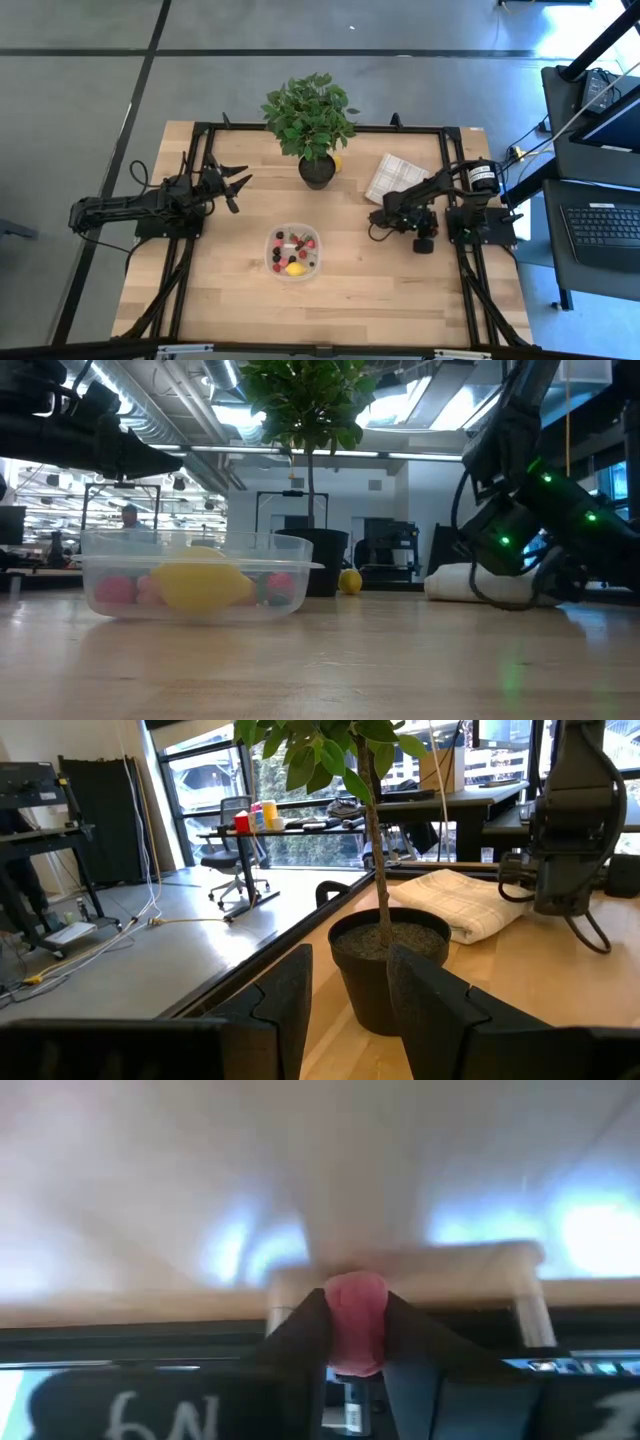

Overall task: Pick and placing Produce into tupperware
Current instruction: Put the pink peach into the transparent bin

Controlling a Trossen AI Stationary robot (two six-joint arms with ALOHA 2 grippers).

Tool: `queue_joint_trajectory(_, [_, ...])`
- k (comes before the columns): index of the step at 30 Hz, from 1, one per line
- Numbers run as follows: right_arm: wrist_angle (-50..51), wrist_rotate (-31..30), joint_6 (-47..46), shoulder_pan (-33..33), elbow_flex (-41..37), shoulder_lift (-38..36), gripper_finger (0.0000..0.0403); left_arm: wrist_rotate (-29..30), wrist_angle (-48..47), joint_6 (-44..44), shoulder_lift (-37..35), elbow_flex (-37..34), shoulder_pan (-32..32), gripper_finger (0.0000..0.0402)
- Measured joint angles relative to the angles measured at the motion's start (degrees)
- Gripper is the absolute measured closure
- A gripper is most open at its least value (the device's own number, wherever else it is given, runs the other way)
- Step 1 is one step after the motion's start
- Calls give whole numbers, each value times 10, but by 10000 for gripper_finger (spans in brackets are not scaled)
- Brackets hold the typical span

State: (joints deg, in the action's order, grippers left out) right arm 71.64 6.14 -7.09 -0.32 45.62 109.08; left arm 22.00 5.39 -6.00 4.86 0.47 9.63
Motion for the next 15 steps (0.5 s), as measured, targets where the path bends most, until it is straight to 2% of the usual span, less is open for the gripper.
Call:
queue_joint_trajectory(8, [0, 44, 2, 13, 94, 0, 315, 0, 0, 0, 0, 0, 0, 276])
queue_joint_trajectory(15, [-8, 46, 14, 40, 222, -1, 321, 0, 0, 0, 0, 0, 0, 276])
